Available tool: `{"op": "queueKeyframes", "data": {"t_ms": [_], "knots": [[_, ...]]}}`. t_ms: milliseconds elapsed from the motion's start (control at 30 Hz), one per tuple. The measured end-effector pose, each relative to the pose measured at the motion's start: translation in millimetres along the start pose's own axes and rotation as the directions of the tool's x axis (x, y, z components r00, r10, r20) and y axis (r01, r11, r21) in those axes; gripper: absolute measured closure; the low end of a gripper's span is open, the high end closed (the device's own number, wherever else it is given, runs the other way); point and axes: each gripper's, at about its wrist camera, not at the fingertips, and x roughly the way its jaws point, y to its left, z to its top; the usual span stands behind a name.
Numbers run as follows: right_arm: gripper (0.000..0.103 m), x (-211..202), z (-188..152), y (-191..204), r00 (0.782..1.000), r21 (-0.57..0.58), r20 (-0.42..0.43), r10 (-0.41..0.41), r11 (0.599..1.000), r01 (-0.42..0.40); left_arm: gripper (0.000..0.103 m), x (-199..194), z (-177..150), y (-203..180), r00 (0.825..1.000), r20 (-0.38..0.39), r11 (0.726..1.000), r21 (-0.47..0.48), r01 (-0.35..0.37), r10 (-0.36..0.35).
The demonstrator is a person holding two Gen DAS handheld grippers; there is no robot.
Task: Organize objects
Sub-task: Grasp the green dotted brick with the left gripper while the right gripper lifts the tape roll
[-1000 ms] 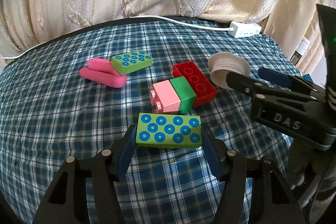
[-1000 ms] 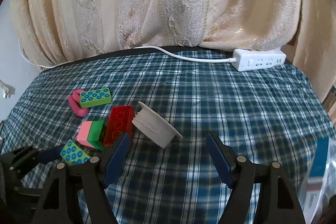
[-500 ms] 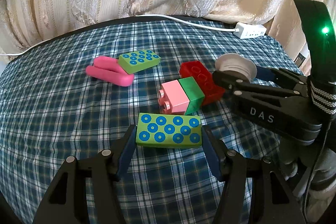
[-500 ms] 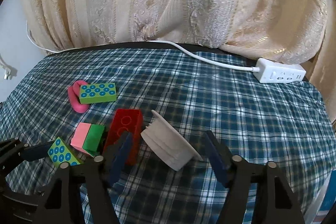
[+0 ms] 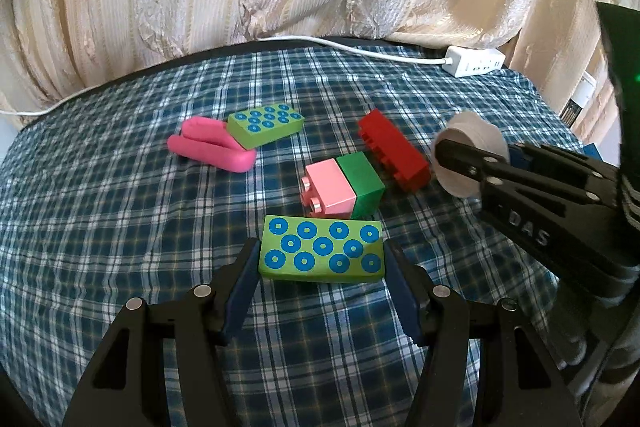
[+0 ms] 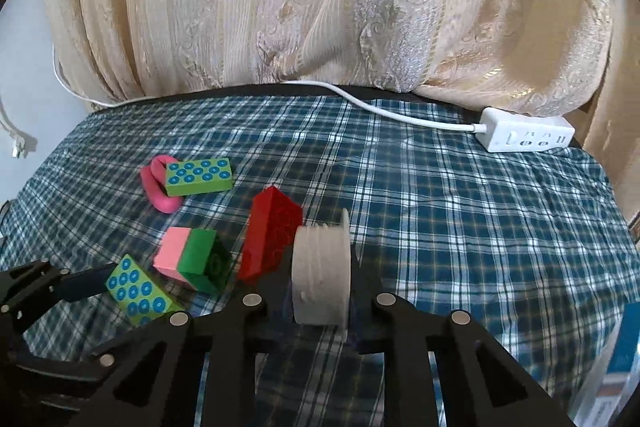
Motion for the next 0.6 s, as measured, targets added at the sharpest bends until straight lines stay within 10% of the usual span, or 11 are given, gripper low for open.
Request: {"op": "queueKeyframes", "data": {"t_ms": [600], "knots": [[0.081,-60.9,-29.4,-7.6,0.999,0.106,0.053,-0.014,0.994,0.009,0.041,-21.4,-1.9,-13.8,0.999,0.052,0.999,0.040,0.003,-0.005]]}}
